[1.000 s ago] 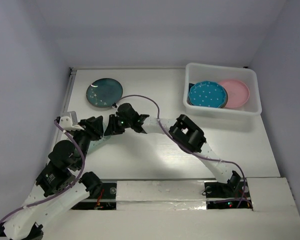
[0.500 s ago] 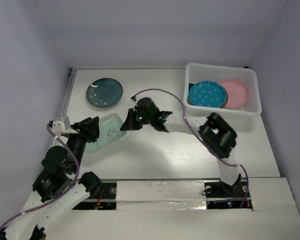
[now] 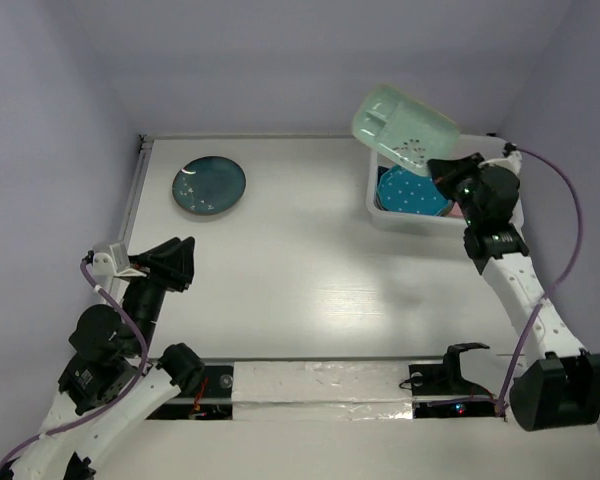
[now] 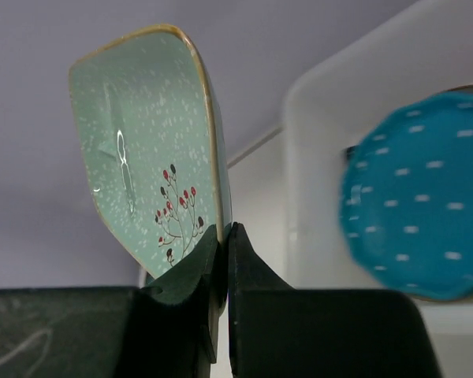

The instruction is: Place the plates into the plastic bin on the countertop

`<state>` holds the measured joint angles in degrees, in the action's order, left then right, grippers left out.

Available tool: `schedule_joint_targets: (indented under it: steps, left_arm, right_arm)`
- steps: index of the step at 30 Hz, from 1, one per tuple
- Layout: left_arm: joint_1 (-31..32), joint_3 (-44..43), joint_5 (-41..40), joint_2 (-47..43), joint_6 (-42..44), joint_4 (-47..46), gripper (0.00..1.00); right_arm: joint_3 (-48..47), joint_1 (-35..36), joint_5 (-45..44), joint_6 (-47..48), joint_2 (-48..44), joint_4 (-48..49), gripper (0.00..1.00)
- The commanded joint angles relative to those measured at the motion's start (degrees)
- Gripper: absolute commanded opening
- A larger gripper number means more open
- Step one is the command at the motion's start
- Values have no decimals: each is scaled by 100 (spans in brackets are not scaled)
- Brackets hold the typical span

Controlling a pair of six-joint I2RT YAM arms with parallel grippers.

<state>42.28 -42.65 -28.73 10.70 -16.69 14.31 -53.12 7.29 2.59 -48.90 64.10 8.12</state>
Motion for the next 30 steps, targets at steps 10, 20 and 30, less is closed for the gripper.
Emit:
schedule_joint_targets:
  steps: [10,20,30]
  left_arm:
    - [-18,64,140,-191,69,-297,33]
    - [-18,55,96,-182,43,-235,32]
    - [-18,47,61,-86,34,-244,32]
  right_arm:
    - [-137,-1493,-1262,874,-144,-1032,0]
    - [-682,-1599,-532,988,1113,-979,0]
    - [-374,-1599,-56,812,1641,-556,3]
